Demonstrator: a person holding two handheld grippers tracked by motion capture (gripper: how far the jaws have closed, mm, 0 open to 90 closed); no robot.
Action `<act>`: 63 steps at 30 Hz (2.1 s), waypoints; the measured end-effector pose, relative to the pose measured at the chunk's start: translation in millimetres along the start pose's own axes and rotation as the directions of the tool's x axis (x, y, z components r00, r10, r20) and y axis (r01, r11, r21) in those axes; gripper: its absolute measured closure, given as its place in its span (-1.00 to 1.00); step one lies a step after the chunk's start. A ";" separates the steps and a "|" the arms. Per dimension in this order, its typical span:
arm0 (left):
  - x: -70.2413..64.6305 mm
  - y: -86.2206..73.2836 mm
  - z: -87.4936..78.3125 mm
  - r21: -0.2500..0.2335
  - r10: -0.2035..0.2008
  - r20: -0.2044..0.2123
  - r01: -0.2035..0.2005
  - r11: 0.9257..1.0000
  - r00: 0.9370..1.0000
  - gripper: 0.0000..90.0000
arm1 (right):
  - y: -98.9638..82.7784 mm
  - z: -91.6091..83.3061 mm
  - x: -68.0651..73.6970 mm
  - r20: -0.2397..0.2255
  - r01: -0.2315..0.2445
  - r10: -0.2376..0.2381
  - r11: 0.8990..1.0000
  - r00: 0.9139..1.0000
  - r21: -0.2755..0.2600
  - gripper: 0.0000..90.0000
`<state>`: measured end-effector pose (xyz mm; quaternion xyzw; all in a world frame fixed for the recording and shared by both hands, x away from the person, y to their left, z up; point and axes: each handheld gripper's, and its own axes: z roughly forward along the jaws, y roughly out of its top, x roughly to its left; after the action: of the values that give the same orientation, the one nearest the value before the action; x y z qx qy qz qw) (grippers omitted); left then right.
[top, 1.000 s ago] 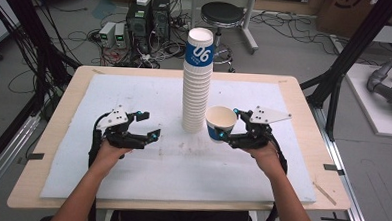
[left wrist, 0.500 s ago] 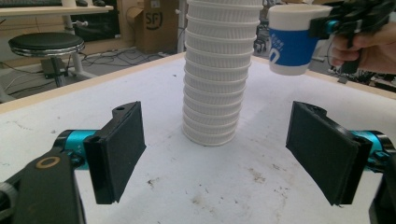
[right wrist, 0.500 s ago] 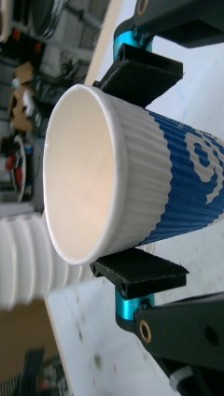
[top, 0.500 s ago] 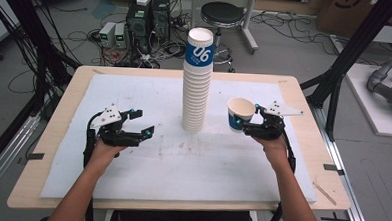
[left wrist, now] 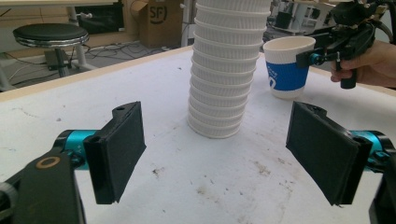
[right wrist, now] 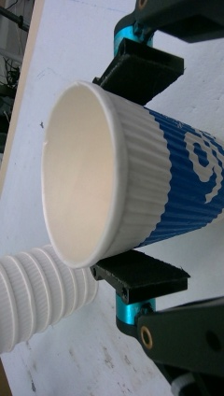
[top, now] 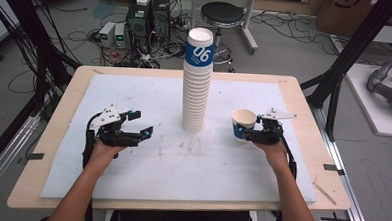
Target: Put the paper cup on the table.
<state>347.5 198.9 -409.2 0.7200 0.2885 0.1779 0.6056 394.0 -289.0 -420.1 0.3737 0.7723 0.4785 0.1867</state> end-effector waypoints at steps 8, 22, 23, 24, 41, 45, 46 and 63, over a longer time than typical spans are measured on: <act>0.5 -2.8 1.0 0.013 -0.010 -0.001 0.010 1.000 1.000 -0.57 | -9.9 -10.8 -3.3 -0.010 -0.019 0.019 1.000 1.000 -0.001 -0.56; 1.1 -3.5 2.5 0.012 -0.019 -0.005 0.019 1.000 1.000 -0.57 | -20.1 -27.0 -0.5 -0.011 0.019 -0.019 0.997 1.000 0.081 -0.56; 1.4 -3.4 2.6 0.013 -0.018 -0.003 0.018 1.000 1.000 -0.57 | -22.0 -28.8 -1.2 -0.011 0.017 -0.016 0.996 1.000 0.084 -0.56; 1.3 -3.5 2.9 0.012 -0.019 -0.005 0.019 1.000 1.000 -0.57 | -23.7 -31.1 -2.3 -0.009 0.010 -0.009 0.996 1.000 0.086 -0.56; 0.1 0.2 -3.5 -0.030 -0.021 -0.006 0.021 0.999 1.000 -0.57 | -9.1 -93.6 4.5 -0.001 0.034 -0.034 0.990 0.999 -0.134 -0.56; -0.2 0.4 -4.6 -0.030 -0.019 -0.009 0.018 0.999 1.000 -0.57 | -8.0 -95.1 5.7 0.004 0.041 -0.041 0.989 0.999 -0.144 -0.56; -0.1 0.4 -4.5 -0.031 -0.019 -0.009 0.019 0.999 1.000 -0.57 | -7.6 -95.2 6.2 0.007 0.045 -0.044 0.989 0.999 -0.144 -0.56; -1.8 0.4 -6.8 -0.033 -0.016 -0.003 0.016 0.999 1.000 -0.57 | -0.4 -97.6 14.7 0.001 0.062 -0.063 0.985 0.998 -0.161 -0.56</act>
<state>342.1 203.0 -407.2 0.7073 0.2924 0.1787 0.6183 321.3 -336.5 -373.3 0.3319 0.7428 0.5343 0.2295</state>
